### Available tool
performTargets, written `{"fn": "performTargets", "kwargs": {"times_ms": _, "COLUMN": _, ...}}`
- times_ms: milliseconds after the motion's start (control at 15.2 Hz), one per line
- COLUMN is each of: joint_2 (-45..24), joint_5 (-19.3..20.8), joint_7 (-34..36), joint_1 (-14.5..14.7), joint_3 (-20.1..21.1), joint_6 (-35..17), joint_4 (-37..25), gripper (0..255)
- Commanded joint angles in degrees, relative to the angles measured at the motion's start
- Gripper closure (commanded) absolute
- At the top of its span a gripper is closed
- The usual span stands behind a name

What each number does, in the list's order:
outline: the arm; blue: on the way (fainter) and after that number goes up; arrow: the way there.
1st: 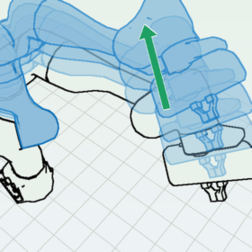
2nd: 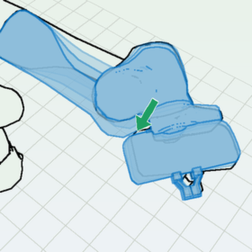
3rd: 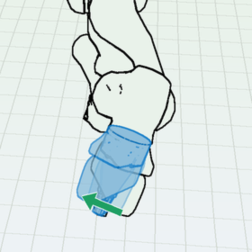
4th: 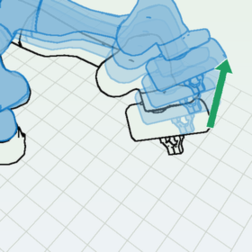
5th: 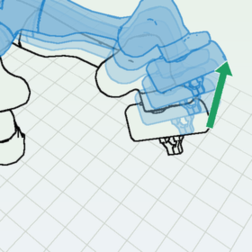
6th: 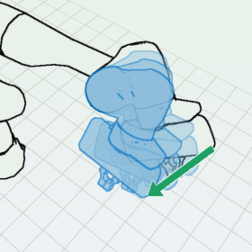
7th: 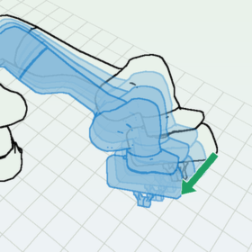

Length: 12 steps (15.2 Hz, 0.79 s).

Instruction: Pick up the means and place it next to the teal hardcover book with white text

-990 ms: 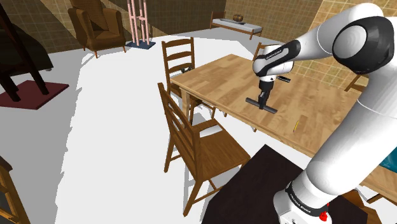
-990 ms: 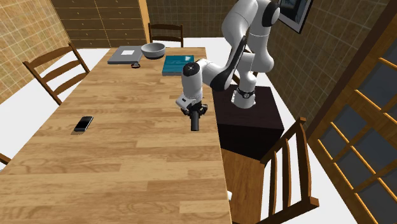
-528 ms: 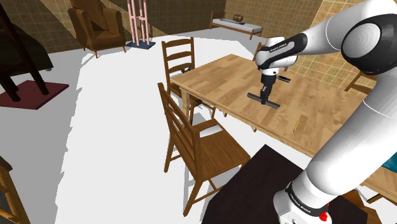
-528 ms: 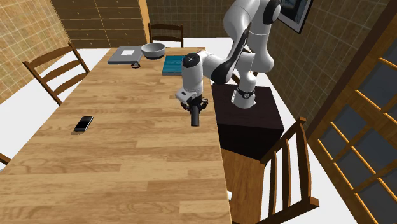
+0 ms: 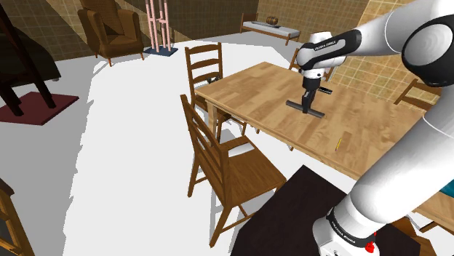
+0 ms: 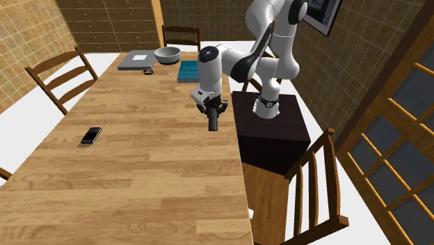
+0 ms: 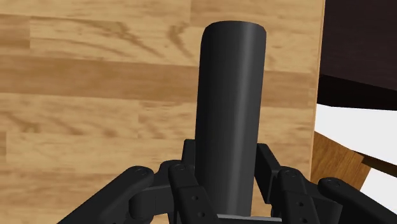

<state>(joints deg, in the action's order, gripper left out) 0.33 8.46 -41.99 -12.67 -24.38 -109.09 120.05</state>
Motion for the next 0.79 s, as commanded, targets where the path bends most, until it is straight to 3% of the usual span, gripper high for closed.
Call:
{"fn": "performTargets", "kwargs": {"times_ms": 0, "joint_2": 2.9, "joint_5": 1.5, "joint_7": -0.4, "joint_1": -0.6, "joint_3": -0.6, "joint_6": -0.2, "joint_4": 2.8, "gripper": 255}}
{"fn": "performTargets", "kwargs": {"times_ms": 726, "joint_2": 21.7, "joint_5": 13.1, "joint_7": -4.8, "joint_1": -8.1, "joint_3": -5.0, "joint_6": -0.7, "joint_4": 19.7, "gripper": 255}}
